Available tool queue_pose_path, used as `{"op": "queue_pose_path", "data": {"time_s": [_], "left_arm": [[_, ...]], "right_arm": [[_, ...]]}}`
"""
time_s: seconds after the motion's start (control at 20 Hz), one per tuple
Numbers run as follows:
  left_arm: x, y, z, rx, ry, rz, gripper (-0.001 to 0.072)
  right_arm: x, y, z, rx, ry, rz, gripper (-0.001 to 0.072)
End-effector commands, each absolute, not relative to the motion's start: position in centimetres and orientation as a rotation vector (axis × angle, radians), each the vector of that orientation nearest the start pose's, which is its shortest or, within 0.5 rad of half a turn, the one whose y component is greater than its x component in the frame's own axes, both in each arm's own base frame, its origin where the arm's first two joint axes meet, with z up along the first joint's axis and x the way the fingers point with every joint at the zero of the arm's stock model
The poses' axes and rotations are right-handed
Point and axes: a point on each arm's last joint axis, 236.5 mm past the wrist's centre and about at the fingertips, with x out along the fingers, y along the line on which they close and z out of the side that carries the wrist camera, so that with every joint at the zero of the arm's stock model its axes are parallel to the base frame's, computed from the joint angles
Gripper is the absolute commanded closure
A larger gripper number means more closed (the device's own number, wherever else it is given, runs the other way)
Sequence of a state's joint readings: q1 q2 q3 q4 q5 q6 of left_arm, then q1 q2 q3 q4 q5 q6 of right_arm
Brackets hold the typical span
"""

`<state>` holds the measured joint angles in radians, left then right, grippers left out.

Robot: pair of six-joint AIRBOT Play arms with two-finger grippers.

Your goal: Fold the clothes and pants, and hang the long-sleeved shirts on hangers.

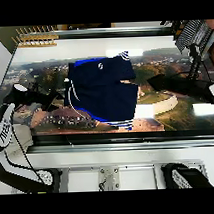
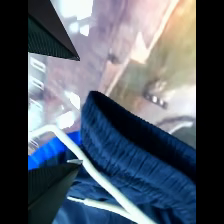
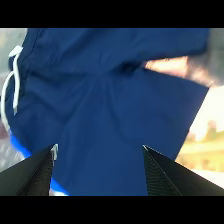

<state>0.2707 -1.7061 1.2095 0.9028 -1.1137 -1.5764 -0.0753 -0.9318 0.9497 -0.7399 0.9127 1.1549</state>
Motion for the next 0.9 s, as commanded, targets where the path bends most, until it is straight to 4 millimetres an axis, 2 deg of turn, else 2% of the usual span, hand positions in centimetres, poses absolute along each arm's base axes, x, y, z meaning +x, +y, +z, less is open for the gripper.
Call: {"op": "queue_pose_path", "data": {"time_s": [0.0,0.35,0.4,0.5,0.55,0.6,0.75,0.85], "left_arm": [[42.4,-3.2,-11.3,-0.971,1.391,-0.026,0.0038],[45.1,-5.2,-11.5,-0.926,1.293,-0.008,0.004],[45.3,-5.4,-11.5,-0.926,1.285,-0.002,0.0122],[45.6,-5.2,-11.5,-0.925,1.27,0.006,0.0515],[45.7,-4.9,-11.5,-0.928,1.266,0.01,0.0618],[45.6,-4.4,-11.4,-0.933,1.264,0.015,0.0684],[44.5,-1.9,-10.4,-0.854,1.275,0.026,0.069],[42.8,0.0,-9.3,-0.719,1.307,0.031,0.069]], "right_arm": [[36.0,12.2,13.7,0.435,0.728,0.5,0.0132],[35.9,12.9,14.3,0.468,0.72,0.523,0.0132],[35.9,12.9,14.3,0.467,0.72,0.523,0.0132],[35.9,12.9,14.2,0.464,0.723,0.523,0.0132],[35.7,12.8,13.9,0.448,0.735,0.521,0.0132],[35.4,12.6,13.3,0.42,0.755,0.516,0.0132],[34.5,9.8,9.8,0.384,0.892,0.371,0.0133],[33.0,6.8,5.9,0.409,1.034,0.185,0.0133]]}}
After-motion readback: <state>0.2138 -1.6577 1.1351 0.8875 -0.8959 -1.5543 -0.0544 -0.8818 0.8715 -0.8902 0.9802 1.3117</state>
